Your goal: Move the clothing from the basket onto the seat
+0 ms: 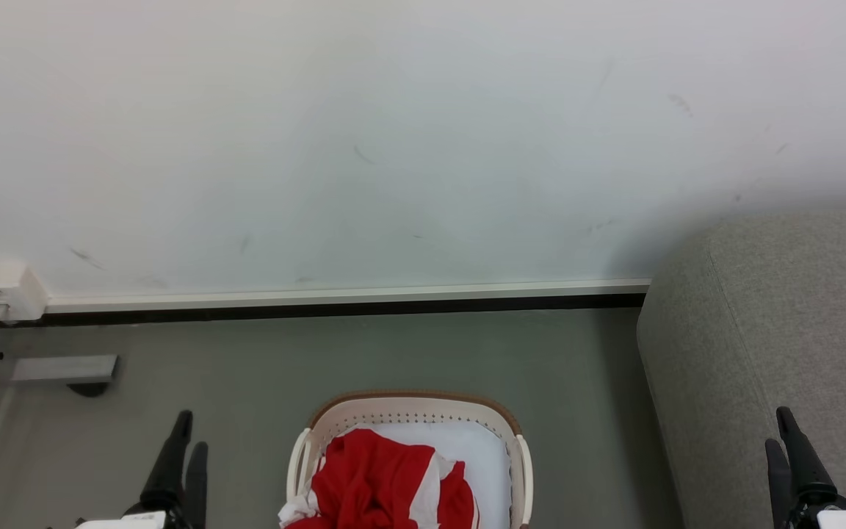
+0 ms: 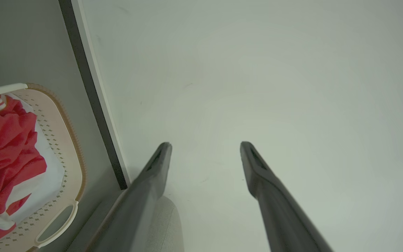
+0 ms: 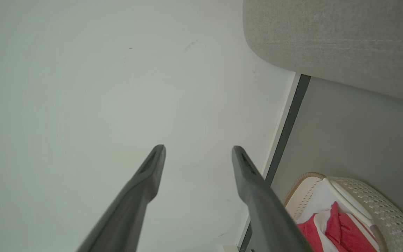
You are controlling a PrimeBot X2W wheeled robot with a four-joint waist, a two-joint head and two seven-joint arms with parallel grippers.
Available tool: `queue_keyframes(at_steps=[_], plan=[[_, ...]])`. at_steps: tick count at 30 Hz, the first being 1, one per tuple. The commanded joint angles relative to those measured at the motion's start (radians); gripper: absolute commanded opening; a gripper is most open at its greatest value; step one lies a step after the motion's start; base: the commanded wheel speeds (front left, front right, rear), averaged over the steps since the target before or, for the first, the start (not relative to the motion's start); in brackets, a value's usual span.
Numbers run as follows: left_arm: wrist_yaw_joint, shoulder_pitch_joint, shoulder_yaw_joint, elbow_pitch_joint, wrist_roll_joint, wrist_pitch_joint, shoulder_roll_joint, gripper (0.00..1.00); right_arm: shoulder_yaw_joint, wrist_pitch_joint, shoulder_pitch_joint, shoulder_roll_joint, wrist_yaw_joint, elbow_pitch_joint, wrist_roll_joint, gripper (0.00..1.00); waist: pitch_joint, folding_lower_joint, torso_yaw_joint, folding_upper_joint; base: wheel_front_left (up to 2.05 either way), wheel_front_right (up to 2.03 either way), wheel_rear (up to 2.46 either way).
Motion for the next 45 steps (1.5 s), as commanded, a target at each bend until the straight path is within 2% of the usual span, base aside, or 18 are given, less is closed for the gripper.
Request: queue_keyframes(at_steps=[1, 10, 30, 37, 45], plan=[[-0.003, -0.013, -0.001, -0.018, 0.009, -0.010, 0.006, 1.00, 0.006, -0.010, -0.020, -0.006, 0.000, -0.015, -0.020, 1.00, 0.000, 0.0000, 0.000, -0.0001, 0.00, 0.00, 0.00], [-0.002, -0.008, 0.007, -0.022, 0.117, -0.053, 0.008, 1.00, 0.025, -0.053, -0.023, -0.009, 0.000, -0.030, -0.183, 1.00, 0.001, 0.0000, 0.002, -0.0001, 0.00, 0.00, 0.00], [0.048, 0.023, -0.041, -0.085, 0.543, -0.135, 0.012, 1.00, 0.110, -0.136, -0.022, -0.013, -0.001, -0.078, -0.682, 1.00, 0.002, 0.0000, 0.004, -0.0001, 0.00, 0.00, 0.00], [0.069, 0.039, -0.054, -0.083, 0.704, -0.161, 0.013, 1.00, 0.132, -0.161, -0.022, -0.014, -0.001, -0.064, -0.811, 1.00, 0.001, 0.0000, 0.005, -0.0001, 0.00, 0.00, 0.00], [0.078, 0.049, -0.059, -0.089, 0.799, -0.187, 0.014, 1.00, 0.148, -0.187, -0.021, -0.015, -0.001, -0.046, -0.926, 1.00, 0.001, 0.0000, 0.007, -0.0001, 0.00, 0.00, 0.00]])
